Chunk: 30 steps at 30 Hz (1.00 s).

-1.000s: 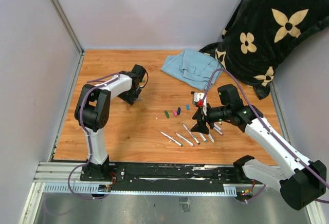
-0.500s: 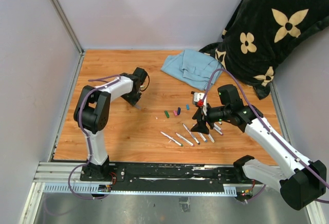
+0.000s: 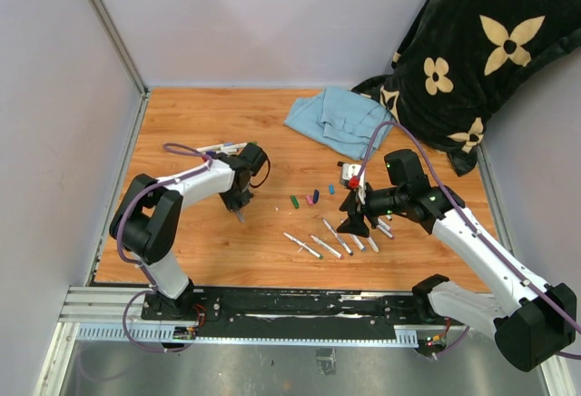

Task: Open the pen caps
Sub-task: Pick up the pen from the center of the board.

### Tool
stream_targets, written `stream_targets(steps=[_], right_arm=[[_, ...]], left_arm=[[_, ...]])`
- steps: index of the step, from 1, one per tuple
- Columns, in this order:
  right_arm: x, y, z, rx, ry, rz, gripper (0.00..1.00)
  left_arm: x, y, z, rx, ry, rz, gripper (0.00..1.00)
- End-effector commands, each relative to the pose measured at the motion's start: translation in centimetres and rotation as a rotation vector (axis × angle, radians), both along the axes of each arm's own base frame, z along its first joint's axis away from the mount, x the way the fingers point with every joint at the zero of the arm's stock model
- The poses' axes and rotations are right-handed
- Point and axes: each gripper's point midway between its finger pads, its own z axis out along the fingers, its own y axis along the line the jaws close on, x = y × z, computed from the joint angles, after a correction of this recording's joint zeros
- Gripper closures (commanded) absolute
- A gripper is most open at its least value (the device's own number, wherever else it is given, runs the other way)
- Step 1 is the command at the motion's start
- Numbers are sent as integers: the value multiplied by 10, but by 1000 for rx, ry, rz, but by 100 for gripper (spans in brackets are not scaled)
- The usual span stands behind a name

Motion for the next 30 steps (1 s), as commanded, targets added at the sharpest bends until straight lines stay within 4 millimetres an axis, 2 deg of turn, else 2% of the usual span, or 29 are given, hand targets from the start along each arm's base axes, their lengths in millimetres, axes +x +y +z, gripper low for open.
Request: stream_targets(steps=[1,12,24,27,30], right_arm=[[9,-4,10,7,-33,-23,41],[10,-5,9,3,-30,-25,41],[10,-5,10,6,-32,-24,40],[10,-5,10,6,-34,-24,40],[9,-5,10,7,-32,-22,41]], left_arm=[[-13,2,-10,-1,40,-125,85],[-24,1,-30,-28,57,-159,85],[-42,0,-48,-53,129,-218,74],[-43,-4,-48,-76,126,-226,78],[-42,-6,-45,-88,114,-233,88]])
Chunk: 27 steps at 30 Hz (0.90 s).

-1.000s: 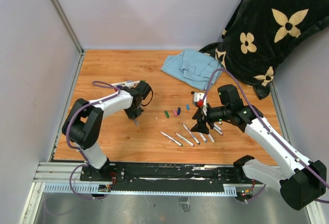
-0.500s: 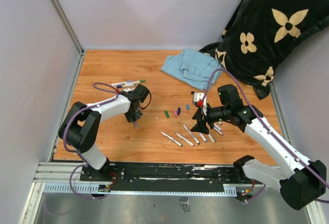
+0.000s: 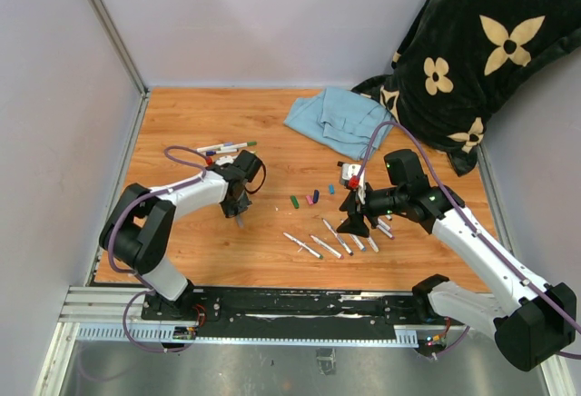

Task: Open the pen caps
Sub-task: Pick up the pen from the center of the board.

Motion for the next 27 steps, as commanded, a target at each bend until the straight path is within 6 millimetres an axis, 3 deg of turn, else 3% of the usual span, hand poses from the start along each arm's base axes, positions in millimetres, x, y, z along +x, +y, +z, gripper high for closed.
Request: stream_targets(steps=[1,4,15,27], right_arm=[[9,-5,10,9,-34,-22,41],[9,-4,11,10,-33,-20,41],[8,-3,8,13,-9,-13,41],[3,2,8,36,29,12,41]], left_arm=[[-25,-5,-26,-42,103,-30,92],[-21,-7,-19,-58,75,-45,99],[4,-19,18,-130,-110,-108,100],[11,-61,61,-426,-370,-253,100]])
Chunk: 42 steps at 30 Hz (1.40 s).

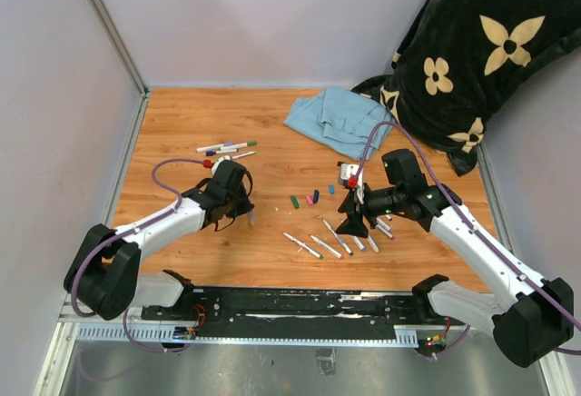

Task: Open the pen caps
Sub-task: Pick up the pen from the center of the board.

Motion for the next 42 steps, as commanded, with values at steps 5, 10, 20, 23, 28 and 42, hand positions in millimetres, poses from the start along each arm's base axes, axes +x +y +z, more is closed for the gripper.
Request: stream_targets(steps=[5,10,20,23,28,42], right_arm=[[2,2,11,46,25,12,41],[1,5,11,57,46,18,41],[0,9,12,81,81,20,41],[1,11,12,87,95,17,41],[3,12,15,97,111,5,41],[28,7,33,236,211,-139,40]], left_arm=[[9,-44,55,-284,-269,-157,99],[5,-55,77,-404,-371,-198,100],[-3,-74,100,-543,-457,-252,100],[-5,-80,109,-570,-481,-269,100],[-7,-92,125,-620,-530,-290,100],[-2,-129,175,-744,-674,-327,100]])
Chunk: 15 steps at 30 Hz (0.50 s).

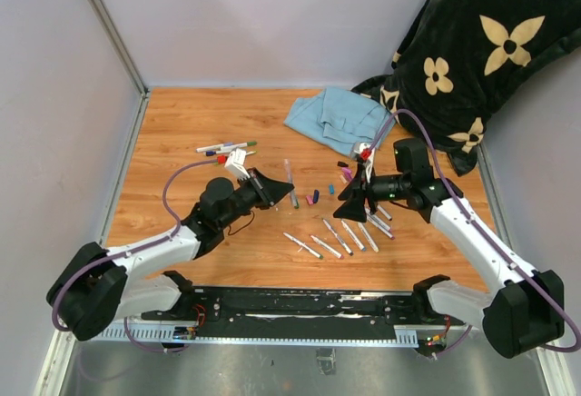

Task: Open the pen caps
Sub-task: Pick up the pen from the center of the board.

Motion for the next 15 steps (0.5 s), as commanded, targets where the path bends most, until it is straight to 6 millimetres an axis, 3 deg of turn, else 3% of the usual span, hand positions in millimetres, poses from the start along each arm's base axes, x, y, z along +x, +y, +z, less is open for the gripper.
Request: stream_targets(steps=[1,7,15], right_arm=[[3,4,17,102,44,-17,39],[2,10,20,164,89,-12,27],[19,11,13,167,185,-146,27]], left_arm=[[9,-16,46,-105,-119,9,100],[5,-43,58,-140,-154,-15,100],[-5,-81,62,-182,-174,-68,100]])
